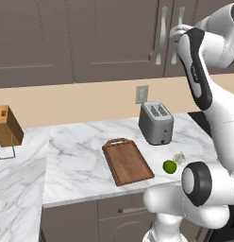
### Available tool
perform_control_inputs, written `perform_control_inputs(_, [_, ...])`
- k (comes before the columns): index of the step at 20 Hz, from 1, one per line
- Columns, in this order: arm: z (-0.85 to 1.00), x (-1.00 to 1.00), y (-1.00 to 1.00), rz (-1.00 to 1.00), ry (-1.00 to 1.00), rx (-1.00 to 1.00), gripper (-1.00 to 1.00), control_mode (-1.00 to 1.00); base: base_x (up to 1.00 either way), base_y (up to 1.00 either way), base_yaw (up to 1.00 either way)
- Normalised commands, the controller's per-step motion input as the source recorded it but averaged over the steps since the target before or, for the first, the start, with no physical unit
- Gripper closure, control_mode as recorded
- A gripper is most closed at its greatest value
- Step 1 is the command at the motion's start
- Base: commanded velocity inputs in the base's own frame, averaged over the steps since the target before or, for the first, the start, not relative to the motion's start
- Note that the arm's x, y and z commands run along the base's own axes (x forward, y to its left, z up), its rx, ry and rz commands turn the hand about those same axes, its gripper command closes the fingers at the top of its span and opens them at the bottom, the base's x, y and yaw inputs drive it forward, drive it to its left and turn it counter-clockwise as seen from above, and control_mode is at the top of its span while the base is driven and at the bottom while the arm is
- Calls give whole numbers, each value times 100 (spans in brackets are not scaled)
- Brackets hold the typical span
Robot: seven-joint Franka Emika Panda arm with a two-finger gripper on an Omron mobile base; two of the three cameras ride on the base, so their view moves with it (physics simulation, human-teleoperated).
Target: Open the cabinet. Place the bowl and condiment on the counter. Then place the lime and garlic on the cutting board.
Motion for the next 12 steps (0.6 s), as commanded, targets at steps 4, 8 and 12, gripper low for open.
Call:
perform_control_inputs(4, [-35, 39, -6, 0, 0, 0, -100, -100, 0, 0, 0])
perform_control_inputs(8, [-20, 63, 0, 0, 0, 0, -100, -100, 0, 0, 0])
perform_control_inputs(12, [-9, 71, 0, 0, 0, 0, -100, -100, 0, 0, 0])
